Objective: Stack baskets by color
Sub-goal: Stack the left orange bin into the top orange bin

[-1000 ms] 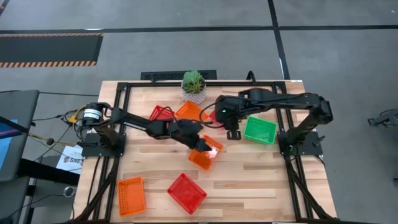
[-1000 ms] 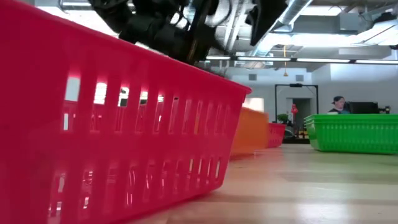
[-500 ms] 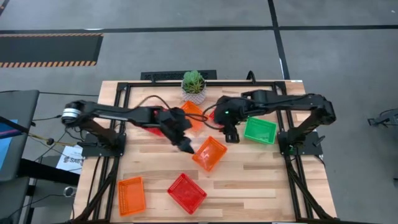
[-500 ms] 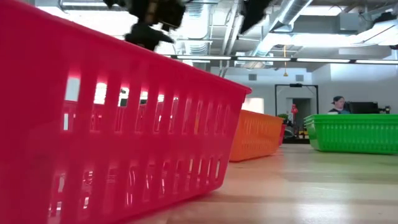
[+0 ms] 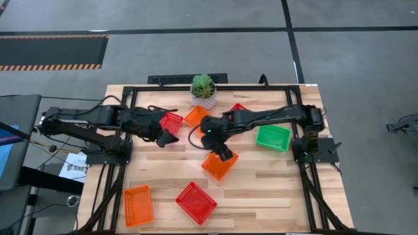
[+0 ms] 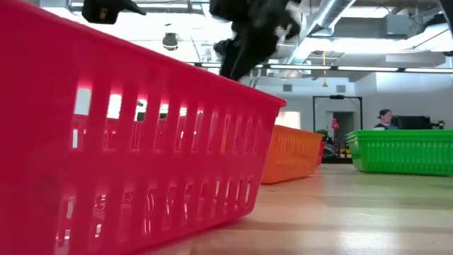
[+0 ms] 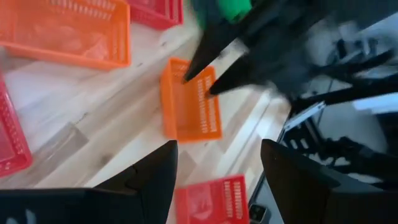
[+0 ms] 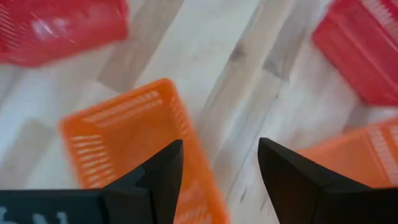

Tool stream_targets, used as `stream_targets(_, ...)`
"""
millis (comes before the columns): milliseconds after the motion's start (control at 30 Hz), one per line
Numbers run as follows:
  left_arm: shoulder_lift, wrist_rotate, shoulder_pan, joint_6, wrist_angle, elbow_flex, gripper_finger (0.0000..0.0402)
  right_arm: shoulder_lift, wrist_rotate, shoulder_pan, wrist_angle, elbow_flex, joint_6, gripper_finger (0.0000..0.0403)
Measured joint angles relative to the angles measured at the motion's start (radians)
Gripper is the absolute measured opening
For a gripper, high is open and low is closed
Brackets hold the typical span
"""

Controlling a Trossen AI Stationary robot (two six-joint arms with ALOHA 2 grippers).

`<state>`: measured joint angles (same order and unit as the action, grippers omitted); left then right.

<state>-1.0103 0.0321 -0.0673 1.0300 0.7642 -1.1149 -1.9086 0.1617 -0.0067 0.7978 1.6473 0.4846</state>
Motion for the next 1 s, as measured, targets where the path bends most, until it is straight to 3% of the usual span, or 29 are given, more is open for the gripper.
stream_targets(233, 0.075, 0.037, -0.012, 0.041, 0.053, 0.000, 0.0219, -0.122, 0.000, 0.000, 0.037, 0.001, 0.148, 0.0225)
stream_targets(567, 0.083, 0.039, -0.012, 0.055, 0.094, 0.001, 0.0219, -0.229, -0.009, -0.010, 0.084, 0.000, 0.184, 0.0206)
stream_targets(700, 0.081, 0.025, -0.012, 0.055, 0.101, 0.001, 0.0219, -0.241, -0.018, -0.010, 0.109, -0.001, 0.140, 0.0151)
stream_targets(867, 0.081, 0.026, -0.012, 0.052, 0.109, 0.001, 0.0219, -0.213, -0.014, -0.013, 0.138, -0.001, 0.112, 0.0026)
stream_targets(1000, 0.081, 0.027, -0.012, 0.040, 0.120, 0.001, 0.0219, -0.137, 0.011, -0.040, 0.173, 0.000, 0.075, 0.0014)
